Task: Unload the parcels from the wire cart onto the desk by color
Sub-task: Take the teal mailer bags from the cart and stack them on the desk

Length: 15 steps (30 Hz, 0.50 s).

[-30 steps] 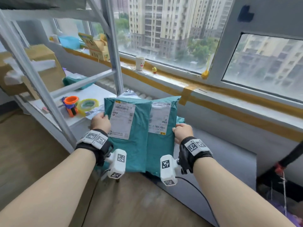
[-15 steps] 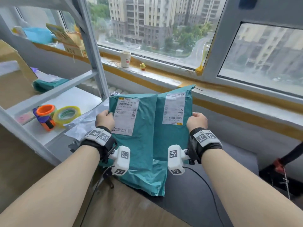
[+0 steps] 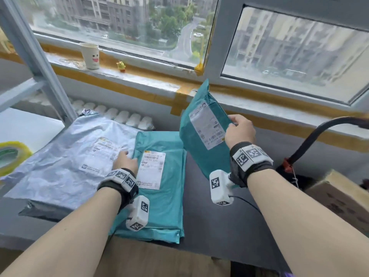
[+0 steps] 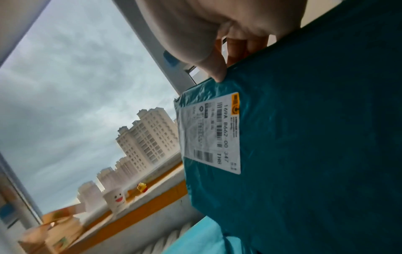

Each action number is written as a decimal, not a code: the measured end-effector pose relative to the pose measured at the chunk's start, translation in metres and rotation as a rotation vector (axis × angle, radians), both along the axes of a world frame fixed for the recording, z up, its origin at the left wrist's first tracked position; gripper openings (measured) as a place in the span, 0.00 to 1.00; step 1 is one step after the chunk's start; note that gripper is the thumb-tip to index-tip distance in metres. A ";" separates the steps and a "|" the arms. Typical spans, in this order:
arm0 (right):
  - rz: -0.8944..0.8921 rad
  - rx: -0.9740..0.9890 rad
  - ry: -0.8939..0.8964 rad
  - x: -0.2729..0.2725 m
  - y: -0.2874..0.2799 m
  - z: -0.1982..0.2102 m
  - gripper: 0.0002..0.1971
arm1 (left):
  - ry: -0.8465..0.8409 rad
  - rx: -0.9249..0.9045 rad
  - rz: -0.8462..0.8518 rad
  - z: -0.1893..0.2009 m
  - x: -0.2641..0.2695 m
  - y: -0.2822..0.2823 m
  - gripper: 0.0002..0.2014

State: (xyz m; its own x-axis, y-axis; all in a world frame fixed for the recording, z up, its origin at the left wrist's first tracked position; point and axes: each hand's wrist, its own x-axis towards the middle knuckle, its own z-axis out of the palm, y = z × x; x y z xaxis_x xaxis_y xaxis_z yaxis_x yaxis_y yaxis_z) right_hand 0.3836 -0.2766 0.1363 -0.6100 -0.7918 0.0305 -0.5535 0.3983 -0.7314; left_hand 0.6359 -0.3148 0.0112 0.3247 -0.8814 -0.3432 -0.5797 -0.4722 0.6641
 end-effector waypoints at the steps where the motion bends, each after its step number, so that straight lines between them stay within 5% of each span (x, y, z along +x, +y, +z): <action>1: 0.066 0.012 0.014 0.004 -0.002 0.002 0.19 | -0.004 -0.048 0.018 0.007 -0.001 -0.002 0.25; 5: 0.317 0.050 0.142 0.031 -0.010 0.012 0.19 | 0.012 -0.421 -0.090 0.056 -0.007 -0.013 0.41; 8: 0.459 0.040 0.234 0.053 -0.017 0.024 0.19 | -0.154 -0.659 -0.413 0.094 -0.013 -0.022 0.46; 11: 0.544 0.022 0.280 0.066 -0.026 0.032 0.19 | -0.383 -0.672 -0.712 0.118 -0.019 -0.024 0.29; 13: 0.554 -0.032 0.293 0.073 -0.031 0.038 0.19 | -0.423 -0.613 -0.750 0.129 -0.018 -0.024 0.11; 15: 0.514 -0.127 0.368 0.074 -0.034 0.043 0.17 | -0.363 -0.540 -0.687 0.135 -0.014 -0.025 0.08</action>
State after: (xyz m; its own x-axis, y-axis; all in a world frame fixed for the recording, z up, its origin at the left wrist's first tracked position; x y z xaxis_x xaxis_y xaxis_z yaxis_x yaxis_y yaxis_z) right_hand 0.4580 -0.3104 0.1789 -0.0851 -0.9567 0.2783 -0.8743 -0.0623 -0.4814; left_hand 0.6214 -0.3397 0.1459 -0.3173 -0.9297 0.1870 -0.8309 0.3676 0.4178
